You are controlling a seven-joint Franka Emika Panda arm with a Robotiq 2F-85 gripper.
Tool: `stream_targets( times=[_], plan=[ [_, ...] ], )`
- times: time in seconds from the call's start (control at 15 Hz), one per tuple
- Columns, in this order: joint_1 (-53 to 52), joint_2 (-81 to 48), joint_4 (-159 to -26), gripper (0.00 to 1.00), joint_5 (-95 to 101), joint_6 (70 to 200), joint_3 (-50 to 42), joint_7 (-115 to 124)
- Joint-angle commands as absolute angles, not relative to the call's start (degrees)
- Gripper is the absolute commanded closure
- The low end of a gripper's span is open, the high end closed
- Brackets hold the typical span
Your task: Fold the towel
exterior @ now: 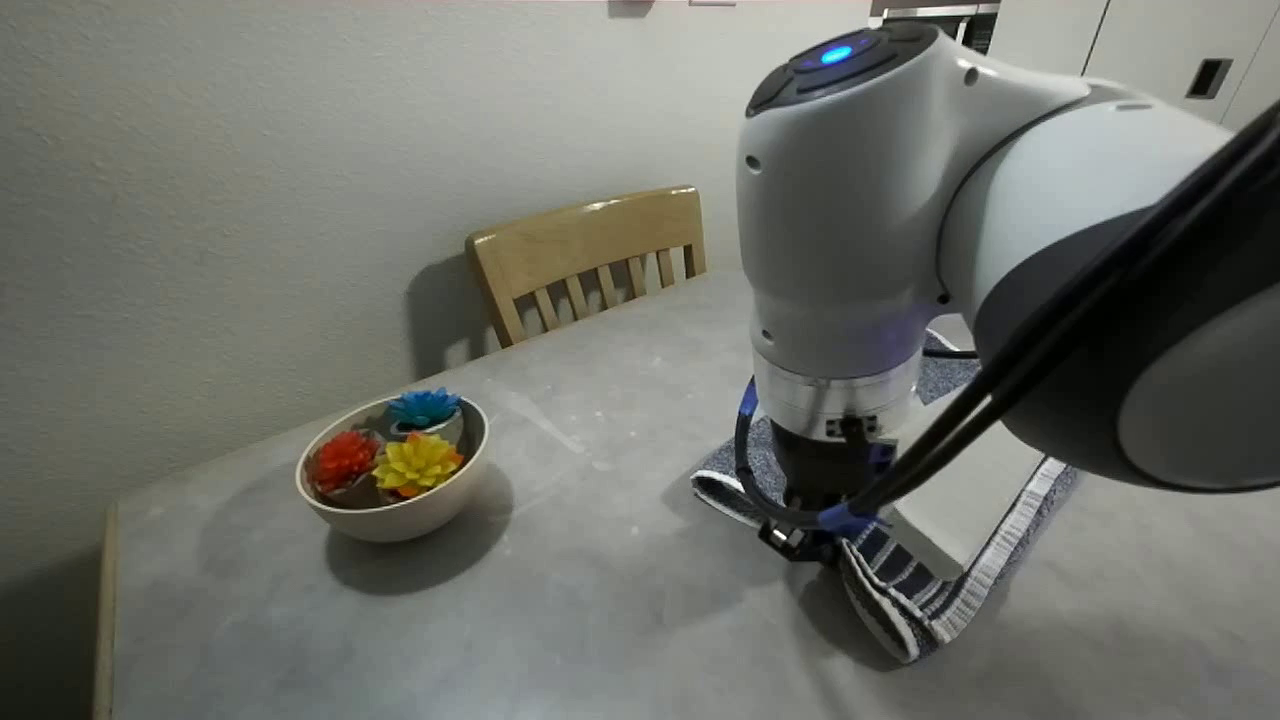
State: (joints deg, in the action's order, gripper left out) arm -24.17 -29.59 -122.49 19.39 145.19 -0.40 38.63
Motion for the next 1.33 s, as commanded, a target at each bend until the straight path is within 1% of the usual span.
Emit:
stream_targets(
  times=[0.0, 0.33, 0.6, 1.27],
  plan=[
    [-20.08, -27.37, -123.65, 0.98, 14.45, 143.73, 3.93, 26.94],
    [-15.75, -23.89, -123.50, 0.98, 8.07, 137.05, 8.64, 7.89],
    [-12.80, -19.23, -124.20, 0.98, 6.68, 130.31, 9.94, -3.29],
    [-5.09, -10.01, -124.27, 0.98, 6.13, 119.45, 8.07, -25.30]
  ],
)
